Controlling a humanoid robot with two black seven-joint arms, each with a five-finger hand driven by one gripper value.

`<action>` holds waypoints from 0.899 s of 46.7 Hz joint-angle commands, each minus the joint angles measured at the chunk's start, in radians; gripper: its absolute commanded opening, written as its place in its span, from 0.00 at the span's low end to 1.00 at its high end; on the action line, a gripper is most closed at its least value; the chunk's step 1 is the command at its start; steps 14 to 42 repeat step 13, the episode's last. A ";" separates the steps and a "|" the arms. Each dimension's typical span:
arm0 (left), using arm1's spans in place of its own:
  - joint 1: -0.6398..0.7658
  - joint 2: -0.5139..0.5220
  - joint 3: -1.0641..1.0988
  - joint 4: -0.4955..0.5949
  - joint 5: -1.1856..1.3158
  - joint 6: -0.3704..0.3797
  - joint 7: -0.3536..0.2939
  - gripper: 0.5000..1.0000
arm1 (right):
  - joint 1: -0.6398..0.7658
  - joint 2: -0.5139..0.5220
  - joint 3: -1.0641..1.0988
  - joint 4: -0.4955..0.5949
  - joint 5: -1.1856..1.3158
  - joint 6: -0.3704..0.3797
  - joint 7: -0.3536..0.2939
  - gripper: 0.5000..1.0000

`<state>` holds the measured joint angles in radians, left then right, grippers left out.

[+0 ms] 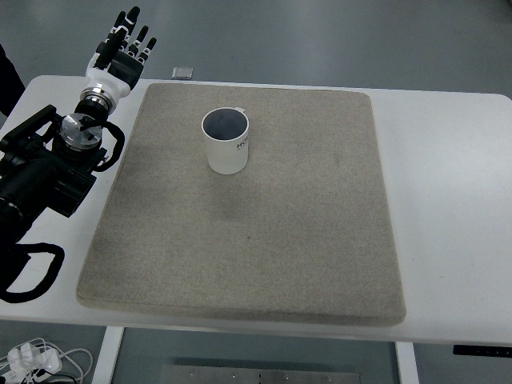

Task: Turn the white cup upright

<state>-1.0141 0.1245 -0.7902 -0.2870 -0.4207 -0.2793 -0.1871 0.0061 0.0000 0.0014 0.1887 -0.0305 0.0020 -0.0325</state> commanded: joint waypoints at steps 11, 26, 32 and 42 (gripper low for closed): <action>0.006 -0.028 -0.003 0.015 -0.001 -0.034 -0.002 0.99 | 0.000 0.000 0.003 0.000 0.001 0.001 0.002 0.90; 0.006 -0.029 -0.003 0.015 -0.001 -0.034 -0.002 0.99 | 0.000 0.000 0.003 0.000 0.001 0.001 0.000 0.90; 0.006 -0.029 -0.003 0.015 -0.001 -0.034 -0.002 0.99 | 0.000 0.000 0.003 0.000 0.001 0.001 0.000 0.90; 0.006 -0.029 -0.003 0.015 -0.001 -0.034 -0.002 0.99 | 0.000 0.000 0.003 0.000 0.001 0.001 0.000 0.90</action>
